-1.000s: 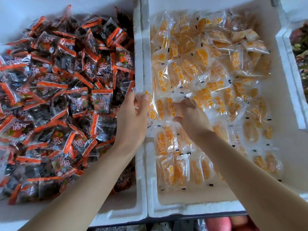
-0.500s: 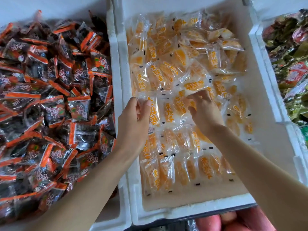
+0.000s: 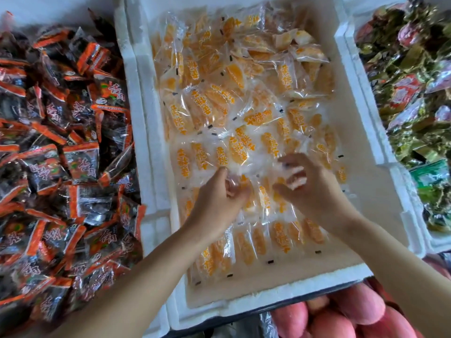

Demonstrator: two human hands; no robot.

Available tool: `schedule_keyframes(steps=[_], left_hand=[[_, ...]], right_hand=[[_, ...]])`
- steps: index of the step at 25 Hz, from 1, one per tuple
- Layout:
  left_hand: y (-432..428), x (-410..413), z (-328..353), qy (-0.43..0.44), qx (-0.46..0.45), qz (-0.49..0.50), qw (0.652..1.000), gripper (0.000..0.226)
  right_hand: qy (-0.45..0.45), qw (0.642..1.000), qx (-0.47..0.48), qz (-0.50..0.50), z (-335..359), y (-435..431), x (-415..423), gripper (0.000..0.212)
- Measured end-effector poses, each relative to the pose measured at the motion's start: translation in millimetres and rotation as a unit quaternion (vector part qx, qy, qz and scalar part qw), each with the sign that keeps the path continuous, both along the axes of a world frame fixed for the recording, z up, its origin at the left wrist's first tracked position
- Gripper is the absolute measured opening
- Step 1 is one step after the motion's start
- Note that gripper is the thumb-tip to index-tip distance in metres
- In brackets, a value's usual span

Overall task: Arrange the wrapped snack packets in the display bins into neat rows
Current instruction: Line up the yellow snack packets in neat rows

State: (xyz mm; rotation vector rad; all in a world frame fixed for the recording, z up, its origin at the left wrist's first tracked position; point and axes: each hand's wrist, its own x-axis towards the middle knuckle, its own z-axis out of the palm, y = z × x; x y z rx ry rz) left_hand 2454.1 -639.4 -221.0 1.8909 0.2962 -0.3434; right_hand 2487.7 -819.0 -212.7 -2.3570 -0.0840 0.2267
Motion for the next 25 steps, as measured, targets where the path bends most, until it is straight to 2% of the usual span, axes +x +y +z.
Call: schedule_keyframes(steps=[2,4,6,9,11,13,14,16,18,21,23,25], left_hand=[[-11.4,-10.5,-7.6,0.005,0.024,-0.052,0.998,0.023],[-19.4,-22.5,-11.3,0.016,0.044,-0.090,0.995,0.025],[-22.4,-34.9,-14.6,0.012,0.086,-0.131,0.988,0.039],[-18.7,-50.7,-18.3,-0.059,0.168,-0.188,0.966,0.056],[-15.9,-58.4,-22.7,-0.110,0.269,-0.247,0.925,0.057],[-12.9,-61.3,-26.3,-0.155,0.384,-0.296,0.861,0.063],[-11.8,-61.0,-27.3,-0.173,0.417,-0.315,0.835,0.067],[-8.8,-59.6,-32.7,-0.221,0.433,-0.327,0.810,0.071],[-5.2,-58.4,-37.3,-0.238,0.434,-0.338,0.801,0.072],[-4.9,-57.6,-33.7,-0.225,0.451,-0.360,0.785,0.071],[-5.0,-54.5,-29.7,-0.228,0.441,-0.355,0.792,0.063],[-2.8,-42.2,-24.9,-0.247,0.405,-0.337,0.813,0.052]], right_hand=[[0.060,0.997,-0.018,0.045,-6.8,-14.1,-18.8,0.041],[0.083,0.993,-0.018,0.077,-16.3,-20.6,-31.7,0.039],[0.092,0.991,-0.008,0.099,-25.5,-20.6,-40.6,0.040],[0.106,0.983,-0.013,0.151,-34.7,-15.3,-47.8,0.044],[0.113,0.977,-0.016,0.182,-39.1,-14.2,-49.7,0.046],[0.113,0.977,-0.008,0.181,-41.8,-14.4,-49.0,0.047],[0.110,0.978,-0.006,0.178,-43.7,-15.1,-48.6,0.047],[0.104,0.977,-0.009,0.184,-45.7,-16.3,-48.1,0.047],[0.058,0.971,-0.063,0.224,-43.6,-16.2,-50.0,0.049],[-0.099,0.920,-0.223,0.305,-41.2,-15.8,-51.0,0.057],[-0.130,0.906,-0.249,0.316,-37.3,-15.2,-48.9,0.062],[-0.153,0.916,-0.217,0.301,-31.8,-19.8,-40.2,0.058]])
